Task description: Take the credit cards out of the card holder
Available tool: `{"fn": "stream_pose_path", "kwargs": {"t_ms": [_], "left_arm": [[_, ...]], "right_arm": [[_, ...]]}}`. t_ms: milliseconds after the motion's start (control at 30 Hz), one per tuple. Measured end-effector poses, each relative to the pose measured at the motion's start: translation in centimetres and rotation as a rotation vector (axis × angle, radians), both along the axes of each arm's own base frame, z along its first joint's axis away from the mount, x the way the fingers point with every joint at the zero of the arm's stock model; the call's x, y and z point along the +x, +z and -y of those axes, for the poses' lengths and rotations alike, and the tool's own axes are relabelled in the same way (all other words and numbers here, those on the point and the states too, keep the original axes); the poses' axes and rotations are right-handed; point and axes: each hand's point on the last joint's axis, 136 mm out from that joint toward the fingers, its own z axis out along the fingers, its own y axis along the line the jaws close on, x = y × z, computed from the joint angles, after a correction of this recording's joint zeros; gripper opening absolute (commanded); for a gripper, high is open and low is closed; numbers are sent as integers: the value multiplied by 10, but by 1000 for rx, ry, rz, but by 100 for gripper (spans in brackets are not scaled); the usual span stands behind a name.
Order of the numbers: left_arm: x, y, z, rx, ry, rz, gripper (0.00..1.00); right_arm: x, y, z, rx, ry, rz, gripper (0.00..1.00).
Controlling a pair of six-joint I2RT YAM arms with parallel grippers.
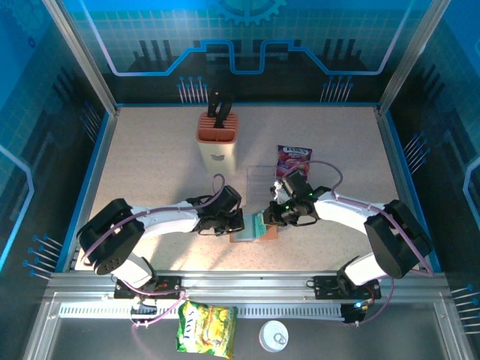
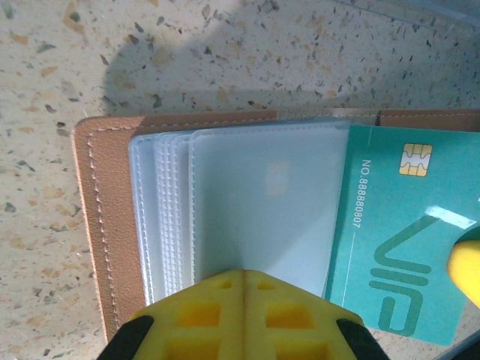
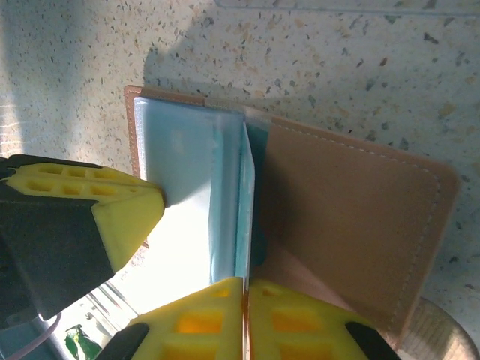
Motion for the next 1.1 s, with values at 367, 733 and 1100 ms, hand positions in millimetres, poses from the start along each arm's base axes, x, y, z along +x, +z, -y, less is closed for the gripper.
{"fn": "stream_pose_path", "kwargs": {"t_ms": [367,733,1100], "left_arm": [[0,0,0,-1,0,1,0],[-1,6,-3,0,1,13,3],[9,36,-5,-36,26,105,13]], "right_arm": [[1,-1,-2,-13,-19,4,7],[6,18,3,-44,-15,61,5],[34,77,10,-176,170,302,1]]}}
